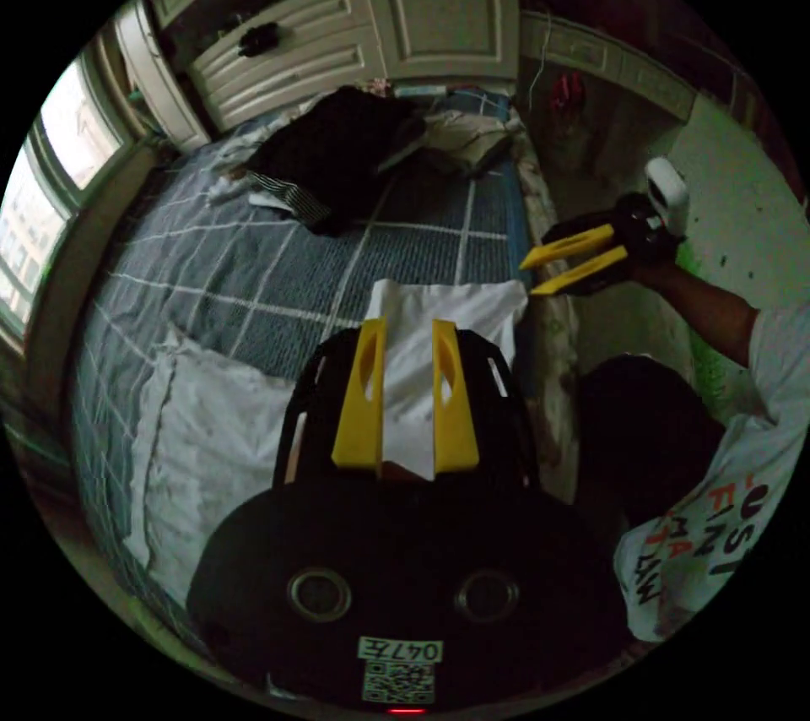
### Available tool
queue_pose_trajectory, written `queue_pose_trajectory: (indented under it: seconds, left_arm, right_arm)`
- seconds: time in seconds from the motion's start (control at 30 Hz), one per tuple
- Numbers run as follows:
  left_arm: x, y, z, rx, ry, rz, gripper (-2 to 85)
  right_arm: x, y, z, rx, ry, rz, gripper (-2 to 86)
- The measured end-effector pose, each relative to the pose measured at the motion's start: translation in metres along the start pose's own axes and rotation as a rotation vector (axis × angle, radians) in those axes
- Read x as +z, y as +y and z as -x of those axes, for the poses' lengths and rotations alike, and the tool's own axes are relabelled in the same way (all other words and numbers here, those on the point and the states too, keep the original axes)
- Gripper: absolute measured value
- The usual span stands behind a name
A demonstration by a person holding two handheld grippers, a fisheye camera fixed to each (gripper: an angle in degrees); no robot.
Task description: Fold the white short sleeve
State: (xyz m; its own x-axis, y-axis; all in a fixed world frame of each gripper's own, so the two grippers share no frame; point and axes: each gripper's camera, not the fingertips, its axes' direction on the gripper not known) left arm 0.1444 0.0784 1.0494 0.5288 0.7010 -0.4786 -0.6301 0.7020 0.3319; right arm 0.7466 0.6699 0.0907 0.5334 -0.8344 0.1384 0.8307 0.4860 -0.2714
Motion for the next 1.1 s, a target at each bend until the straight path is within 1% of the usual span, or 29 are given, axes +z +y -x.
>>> queue_pose_trajectory:
  seconds: [0.07,0.13,0.2,0.27,0.33,0.43,0.57,0.67,0.77,0.83,0.97,1.03,1.1]
  left_arm:
    - [0.031,-0.037,0.03,-0.046,0.132,0.04,9.0]
    - [0.049,-0.057,0.046,-0.078,0.187,0.045,8.9]
    - [0.068,-0.074,0.057,-0.096,0.183,0.098,8.4]
    - [0.093,-0.087,0.065,-0.094,0.163,0.187,4.2]
    - [0.103,-0.091,0.069,-0.094,0.165,0.215,0.9]
    - [0.09,-0.089,0.075,-0.08,0.208,0.118,-0.3]
    - [0.034,-0.068,0.094,-0.101,0.199,-0.079,-0.6]
    - [0.001,-0.038,0.104,-0.124,0.155,-0.167,-0.6]
    - [-0.014,-0.005,0.112,-0.137,0.097,-0.157,-0.6]
    - [-0.016,0.014,0.115,-0.157,0.079,-0.136,-0.5]
    - [-0.009,0.052,0.118,-0.189,0.029,-0.021,-0.1]
    - [-0.007,0.065,0.12,-0.209,0.008,0.019,0.1]
    - [-0.009,0.08,0.122,-0.245,-0.024,0.033,0.2]
  right_arm:
    - [0.006,0.005,-0.009,0.05,-0.04,-0.041,3.8]
    - [0.02,0.01,-0.015,0.071,-0.026,-0.024,3.1]
    - [0.028,0.012,-0.018,0.09,-0.059,-0.019,2.1]
    - [0.03,0.013,-0.021,0.109,-0.07,-0.034,1.0]
    - [0.028,0.01,-0.02,0.109,-0.068,-0.043,0.1]
    - [0.018,-0.006,-0.011,0.068,-0.03,-0.064,-0.1]
    - [-0.009,-0.047,0.01,0.0,-0.04,-0.158,-0.1]
    - [-0.023,-0.094,0.044,-0.078,-0.056,-0.23,-0.1]
    - [-0.016,-0.142,0.086,-0.165,-0.099,-0.23,-0.1]
    - [0.003,-0.175,0.121,-0.228,-0.106,-0.199,-0.1]
    - [0.04,-0.21,0.169,-0.317,-0.103,-0.155,0.2]
    - [0.06,-0.224,0.192,-0.407,-0.094,-0.106,1.2]
    - [0.069,-0.233,0.201,-0.449,-0.146,-0.109,3.5]
